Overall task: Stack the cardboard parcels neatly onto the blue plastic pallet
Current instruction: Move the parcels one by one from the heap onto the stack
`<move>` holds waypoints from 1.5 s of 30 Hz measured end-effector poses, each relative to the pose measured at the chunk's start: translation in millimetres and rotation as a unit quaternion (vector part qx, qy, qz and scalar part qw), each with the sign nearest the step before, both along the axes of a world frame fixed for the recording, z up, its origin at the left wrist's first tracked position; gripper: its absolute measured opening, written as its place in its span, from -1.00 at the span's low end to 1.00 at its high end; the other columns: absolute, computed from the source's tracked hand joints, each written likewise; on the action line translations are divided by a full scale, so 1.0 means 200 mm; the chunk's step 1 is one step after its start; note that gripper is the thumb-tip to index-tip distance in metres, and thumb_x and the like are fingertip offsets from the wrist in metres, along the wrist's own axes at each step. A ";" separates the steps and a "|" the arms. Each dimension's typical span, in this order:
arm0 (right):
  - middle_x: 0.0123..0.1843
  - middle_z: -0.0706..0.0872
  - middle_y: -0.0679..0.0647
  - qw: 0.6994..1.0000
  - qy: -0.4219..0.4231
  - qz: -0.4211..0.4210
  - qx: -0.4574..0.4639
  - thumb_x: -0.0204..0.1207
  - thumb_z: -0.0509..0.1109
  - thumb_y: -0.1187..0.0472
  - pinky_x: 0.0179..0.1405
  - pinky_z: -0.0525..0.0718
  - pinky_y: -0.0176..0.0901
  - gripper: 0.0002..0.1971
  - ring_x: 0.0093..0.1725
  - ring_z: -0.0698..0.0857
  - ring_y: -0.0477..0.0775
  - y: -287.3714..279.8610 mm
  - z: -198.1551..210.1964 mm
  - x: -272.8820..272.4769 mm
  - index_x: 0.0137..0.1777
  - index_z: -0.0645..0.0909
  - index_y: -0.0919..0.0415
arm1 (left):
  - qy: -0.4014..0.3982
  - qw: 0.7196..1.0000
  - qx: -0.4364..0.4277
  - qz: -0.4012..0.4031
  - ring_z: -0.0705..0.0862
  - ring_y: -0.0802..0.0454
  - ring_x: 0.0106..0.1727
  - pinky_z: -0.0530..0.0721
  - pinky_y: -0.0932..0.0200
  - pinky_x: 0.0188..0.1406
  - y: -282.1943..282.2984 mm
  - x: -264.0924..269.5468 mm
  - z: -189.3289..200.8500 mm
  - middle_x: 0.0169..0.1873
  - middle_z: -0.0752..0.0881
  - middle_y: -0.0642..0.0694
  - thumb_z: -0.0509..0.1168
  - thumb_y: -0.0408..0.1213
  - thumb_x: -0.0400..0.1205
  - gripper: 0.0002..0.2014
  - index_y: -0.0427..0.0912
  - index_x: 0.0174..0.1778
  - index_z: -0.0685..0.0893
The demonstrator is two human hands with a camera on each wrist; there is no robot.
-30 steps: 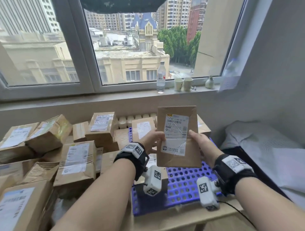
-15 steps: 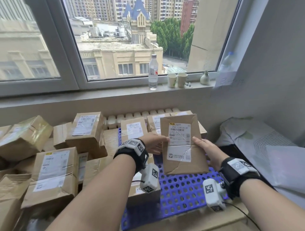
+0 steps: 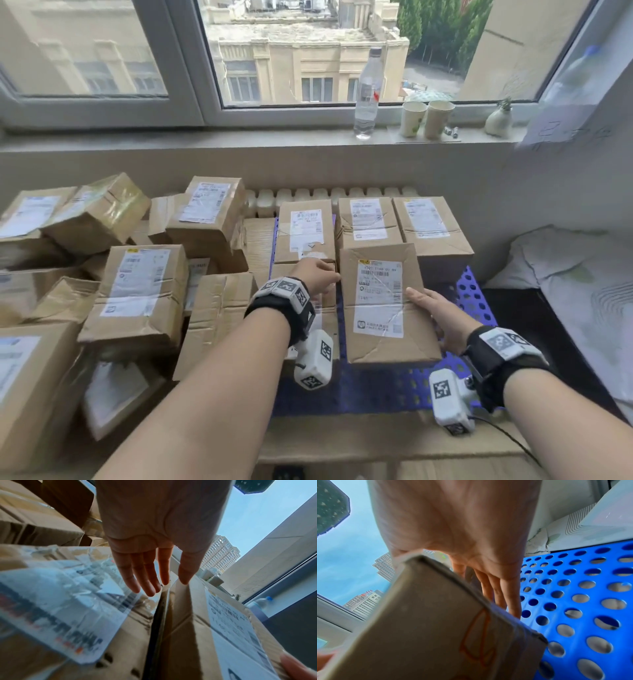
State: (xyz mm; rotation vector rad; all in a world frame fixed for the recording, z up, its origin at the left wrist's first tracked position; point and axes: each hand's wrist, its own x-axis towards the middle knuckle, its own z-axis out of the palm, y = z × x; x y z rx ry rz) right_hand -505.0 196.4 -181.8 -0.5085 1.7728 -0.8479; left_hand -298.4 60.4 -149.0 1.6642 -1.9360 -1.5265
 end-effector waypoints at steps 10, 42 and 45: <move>0.12 0.69 0.02 0.999 -0.017 0.014 0.035 0.62 0.30 -0.17 -0.21 0.67 -0.06 -0.53 -0.04 0.71 0.08 -0.02 -0.12 0.01 0.47 0.44 -0.04 | -0.040 0.999 -0.021 0.028 0.80 -0.03 -0.12 0.81 -0.03 0.01 0.03 -0.05 -0.13 -0.17 0.79 -0.08 0.56 -0.27 0.42 -0.81 -0.03 -0.24 0.66; 0.11 0.66 0.14 0.946 0.281 0.159 0.034 0.71 0.15 -0.05 0.06 0.50 -0.05 -0.62 0.10 0.60 0.16 -0.25 -0.09 -0.05 0.19 0.59 0.26 | -0.119 0.992 -0.051 -0.012 0.73 0.01 -0.17 0.71 0.15 -0.14 0.00 -0.11 -0.10 -0.32 0.72 0.02 0.58 -0.27 0.42 -0.76 -0.04 -0.36 0.61; 0.15 0.69 0.14 0.932 0.320 0.167 0.018 0.70 0.17 -0.06 0.10 0.49 -0.07 -0.63 0.22 0.64 0.21 -0.27 -0.02 -0.05 0.25 0.58 0.19 | -0.120 0.991 -0.059 -0.014 0.79 -0.04 -0.05 0.74 0.14 -0.09 0.01 -0.10 -0.06 -0.22 0.80 -0.08 0.50 -0.28 0.50 -0.82 -0.04 -0.36 0.64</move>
